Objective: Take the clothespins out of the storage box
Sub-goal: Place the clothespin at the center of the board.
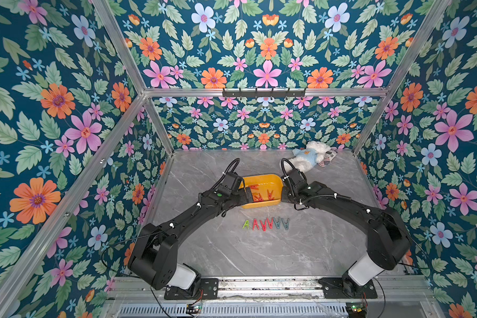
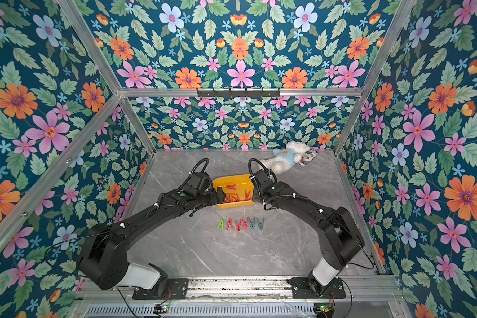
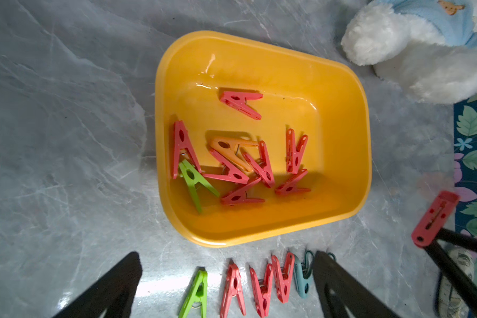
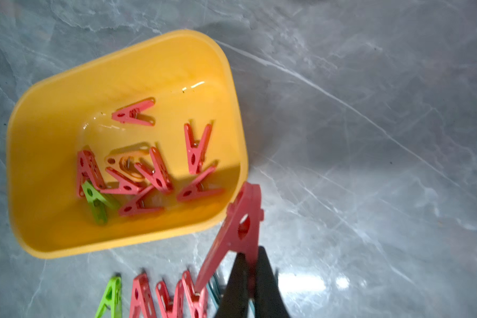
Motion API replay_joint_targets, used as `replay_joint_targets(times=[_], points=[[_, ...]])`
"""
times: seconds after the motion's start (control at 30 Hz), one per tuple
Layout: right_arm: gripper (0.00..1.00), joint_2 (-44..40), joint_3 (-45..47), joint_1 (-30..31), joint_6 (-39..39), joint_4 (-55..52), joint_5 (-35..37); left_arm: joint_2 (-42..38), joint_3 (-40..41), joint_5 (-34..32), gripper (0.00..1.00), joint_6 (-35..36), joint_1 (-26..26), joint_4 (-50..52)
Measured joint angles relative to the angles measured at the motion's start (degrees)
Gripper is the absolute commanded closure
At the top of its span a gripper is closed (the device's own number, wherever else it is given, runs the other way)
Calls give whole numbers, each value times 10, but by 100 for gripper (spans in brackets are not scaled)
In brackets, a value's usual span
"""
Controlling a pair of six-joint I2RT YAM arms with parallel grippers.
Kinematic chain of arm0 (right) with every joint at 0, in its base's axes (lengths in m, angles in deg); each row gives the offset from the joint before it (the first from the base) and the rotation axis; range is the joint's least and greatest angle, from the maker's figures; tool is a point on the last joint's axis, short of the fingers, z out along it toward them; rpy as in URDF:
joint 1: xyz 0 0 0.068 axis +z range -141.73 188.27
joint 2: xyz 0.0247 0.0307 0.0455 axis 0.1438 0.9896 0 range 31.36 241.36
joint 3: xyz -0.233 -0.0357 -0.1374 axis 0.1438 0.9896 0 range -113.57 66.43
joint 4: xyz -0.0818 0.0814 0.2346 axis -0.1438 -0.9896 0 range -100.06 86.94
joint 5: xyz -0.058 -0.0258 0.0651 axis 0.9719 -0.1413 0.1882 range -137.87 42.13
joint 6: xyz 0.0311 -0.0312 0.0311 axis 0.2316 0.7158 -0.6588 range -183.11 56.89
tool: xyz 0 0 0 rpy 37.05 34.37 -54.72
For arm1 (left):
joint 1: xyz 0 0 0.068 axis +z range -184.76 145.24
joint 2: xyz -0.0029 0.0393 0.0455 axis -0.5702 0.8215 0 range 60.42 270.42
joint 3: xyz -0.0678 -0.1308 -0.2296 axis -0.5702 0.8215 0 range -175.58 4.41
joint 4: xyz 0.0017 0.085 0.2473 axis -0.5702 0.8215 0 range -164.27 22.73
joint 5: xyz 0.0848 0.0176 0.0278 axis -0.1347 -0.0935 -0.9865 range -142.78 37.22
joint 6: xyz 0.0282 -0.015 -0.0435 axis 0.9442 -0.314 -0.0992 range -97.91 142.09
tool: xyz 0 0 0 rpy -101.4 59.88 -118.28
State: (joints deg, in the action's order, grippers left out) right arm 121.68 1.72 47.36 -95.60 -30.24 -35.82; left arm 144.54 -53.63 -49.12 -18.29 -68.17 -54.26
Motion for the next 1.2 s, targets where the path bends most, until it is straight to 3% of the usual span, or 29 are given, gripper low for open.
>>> replay_joint_targets(times=[0.27,0.73,0.97,1.2], points=[[93,-63,123,17,-11,-2,-12,14,-10,6,0,-2,-9,-4],[93,-18,195,23,-9,10,-37,15,-10,3,0,-13,-17,-3],[77,-5,191,26,-5,22,-39,17,-13,2,0,-13,-17,0],[73,-30,176,25,-4,7,-36,39,-34,0,1,-12,-17,3]])
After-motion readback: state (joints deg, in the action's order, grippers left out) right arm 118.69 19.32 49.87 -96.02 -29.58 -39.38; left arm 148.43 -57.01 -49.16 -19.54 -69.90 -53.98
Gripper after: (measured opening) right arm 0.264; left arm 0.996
